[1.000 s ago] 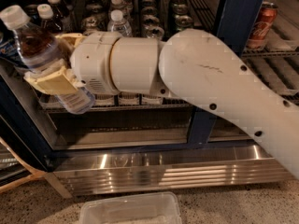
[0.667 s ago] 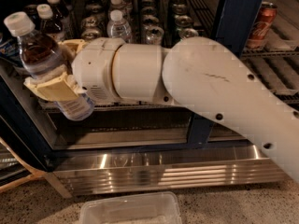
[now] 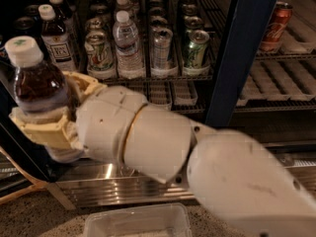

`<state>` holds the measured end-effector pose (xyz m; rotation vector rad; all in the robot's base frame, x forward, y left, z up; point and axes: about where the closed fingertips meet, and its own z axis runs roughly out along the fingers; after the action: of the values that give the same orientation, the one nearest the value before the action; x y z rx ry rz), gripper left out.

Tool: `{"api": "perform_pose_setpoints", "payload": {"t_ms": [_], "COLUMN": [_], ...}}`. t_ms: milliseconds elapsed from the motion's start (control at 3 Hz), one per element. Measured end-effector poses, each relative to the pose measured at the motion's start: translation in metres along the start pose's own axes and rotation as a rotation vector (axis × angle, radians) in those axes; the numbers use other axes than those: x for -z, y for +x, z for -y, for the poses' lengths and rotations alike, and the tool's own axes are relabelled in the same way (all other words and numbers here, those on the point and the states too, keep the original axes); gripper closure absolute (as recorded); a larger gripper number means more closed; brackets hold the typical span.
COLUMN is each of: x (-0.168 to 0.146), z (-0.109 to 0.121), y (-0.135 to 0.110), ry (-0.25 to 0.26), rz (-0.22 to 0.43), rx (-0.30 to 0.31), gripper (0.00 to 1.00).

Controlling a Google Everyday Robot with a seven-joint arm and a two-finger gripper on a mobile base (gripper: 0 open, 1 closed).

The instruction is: Pick blue plastic bottle from top shelf of fridge

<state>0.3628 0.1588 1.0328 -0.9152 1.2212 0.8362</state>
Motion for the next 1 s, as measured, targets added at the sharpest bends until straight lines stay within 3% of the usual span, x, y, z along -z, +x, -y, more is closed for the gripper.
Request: {"api": "perform_pose_setpoints", "payload": {"t_ms": [333, 667, 1000], "x": [0.025, 0.021, 0.021], "z": [-0.035, -0.073, -0.073], "y": [-0.013, -0.008, -0.008], "ry": [0.089, 0.079, 0.079], "rz": [0.094, 0.069, 0.069], "rx": [-0.052, 0.006, 0.006], "gripper": [1.0, 1.0, 1.0]}}
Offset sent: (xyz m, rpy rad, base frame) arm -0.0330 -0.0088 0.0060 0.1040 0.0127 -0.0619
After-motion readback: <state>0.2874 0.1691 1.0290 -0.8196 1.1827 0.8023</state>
